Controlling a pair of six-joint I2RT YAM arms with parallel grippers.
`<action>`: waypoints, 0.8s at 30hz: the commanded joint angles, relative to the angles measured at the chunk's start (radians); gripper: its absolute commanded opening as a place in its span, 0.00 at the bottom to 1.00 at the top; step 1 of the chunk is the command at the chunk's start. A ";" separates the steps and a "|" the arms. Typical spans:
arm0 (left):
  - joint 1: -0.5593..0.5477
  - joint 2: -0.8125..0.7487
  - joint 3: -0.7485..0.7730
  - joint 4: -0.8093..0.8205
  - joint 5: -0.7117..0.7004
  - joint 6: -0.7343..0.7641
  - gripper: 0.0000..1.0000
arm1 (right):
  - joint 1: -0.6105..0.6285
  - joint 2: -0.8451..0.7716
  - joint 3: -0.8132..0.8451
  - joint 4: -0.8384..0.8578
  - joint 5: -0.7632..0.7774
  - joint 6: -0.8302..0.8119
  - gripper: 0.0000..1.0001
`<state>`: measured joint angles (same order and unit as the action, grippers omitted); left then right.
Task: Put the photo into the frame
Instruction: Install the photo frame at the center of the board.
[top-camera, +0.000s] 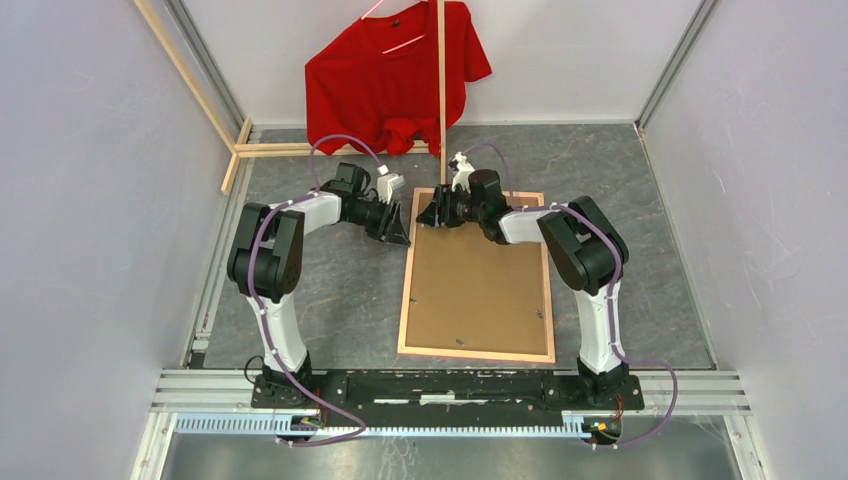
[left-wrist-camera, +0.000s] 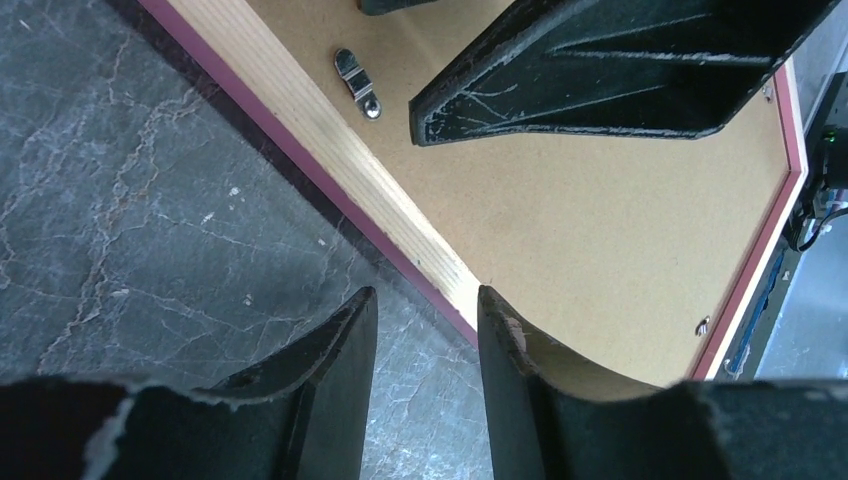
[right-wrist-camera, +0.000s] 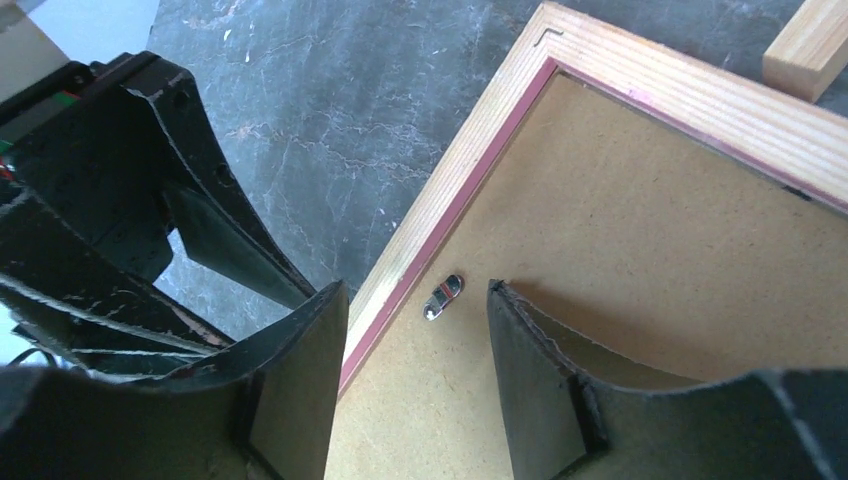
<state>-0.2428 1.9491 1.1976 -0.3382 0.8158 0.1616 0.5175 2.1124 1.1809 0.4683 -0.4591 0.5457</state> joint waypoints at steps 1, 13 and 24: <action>-0.003 0.022 -0.007 0.026 0.013 -0.017 0.48 | 0.004 0.032 0.004 0.028 -0.046 0.034 0.58; -0.005 0.041 -0.012 0.027 -0.005 -0.002 0.45 | 0.006 -0.007 -0.079 0.066 -0.061 0.058 0.53; -0.006 0.037 -0.013 0.015 -0.015 0.012 0.44 | 0.013 0.027 -0.030 0.069 -0.082 0.079 0.50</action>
<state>-0.2428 1.9778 1.1900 -0.3340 0.8131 0.1619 0.5182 2.1239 1.1301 0.5602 -0.5205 0.6159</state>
